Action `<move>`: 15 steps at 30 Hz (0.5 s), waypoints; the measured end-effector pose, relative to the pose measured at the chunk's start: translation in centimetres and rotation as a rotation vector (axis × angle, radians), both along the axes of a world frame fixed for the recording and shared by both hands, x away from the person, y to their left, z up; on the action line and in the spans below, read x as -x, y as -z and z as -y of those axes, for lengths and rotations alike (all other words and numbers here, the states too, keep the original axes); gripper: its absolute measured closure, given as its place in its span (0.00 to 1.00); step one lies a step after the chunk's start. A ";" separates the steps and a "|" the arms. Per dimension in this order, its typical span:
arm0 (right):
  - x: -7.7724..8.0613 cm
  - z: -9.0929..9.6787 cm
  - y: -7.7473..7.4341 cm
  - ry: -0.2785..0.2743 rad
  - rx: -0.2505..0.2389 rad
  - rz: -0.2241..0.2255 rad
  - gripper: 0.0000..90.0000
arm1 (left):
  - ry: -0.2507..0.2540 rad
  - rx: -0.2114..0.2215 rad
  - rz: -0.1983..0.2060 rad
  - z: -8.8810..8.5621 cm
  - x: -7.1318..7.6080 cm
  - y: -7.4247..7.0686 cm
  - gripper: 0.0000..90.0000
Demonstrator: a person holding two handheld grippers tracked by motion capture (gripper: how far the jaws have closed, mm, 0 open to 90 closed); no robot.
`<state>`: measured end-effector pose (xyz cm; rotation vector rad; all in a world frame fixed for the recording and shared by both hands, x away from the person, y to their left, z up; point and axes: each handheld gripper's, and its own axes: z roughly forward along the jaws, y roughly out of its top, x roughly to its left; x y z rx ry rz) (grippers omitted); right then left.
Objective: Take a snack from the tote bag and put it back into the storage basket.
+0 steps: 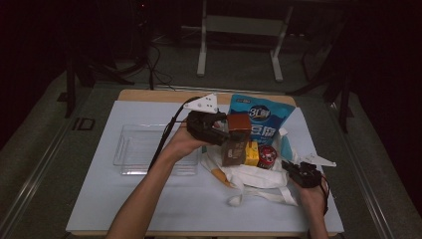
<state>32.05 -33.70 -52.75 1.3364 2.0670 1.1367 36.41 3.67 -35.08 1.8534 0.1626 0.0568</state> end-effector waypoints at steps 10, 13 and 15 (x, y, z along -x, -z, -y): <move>0.4 0.0 0.5 0.013 -0.026 0.018 0.95 | 0.011 -0.013 0.002 -1.0 0.6 -0.7 0.48; 0.5 0.0 0.6 0.017 -0.025 0.021 0.95 | 0.011 -0.013 0.001 -1.5 0.9 -1.0 0.48; 0.5 0.0 0.6 0.019 -0.021 0.023 0.95 | 0.012 -0.011 0.000 -1.9 1.0 -1.2 0.48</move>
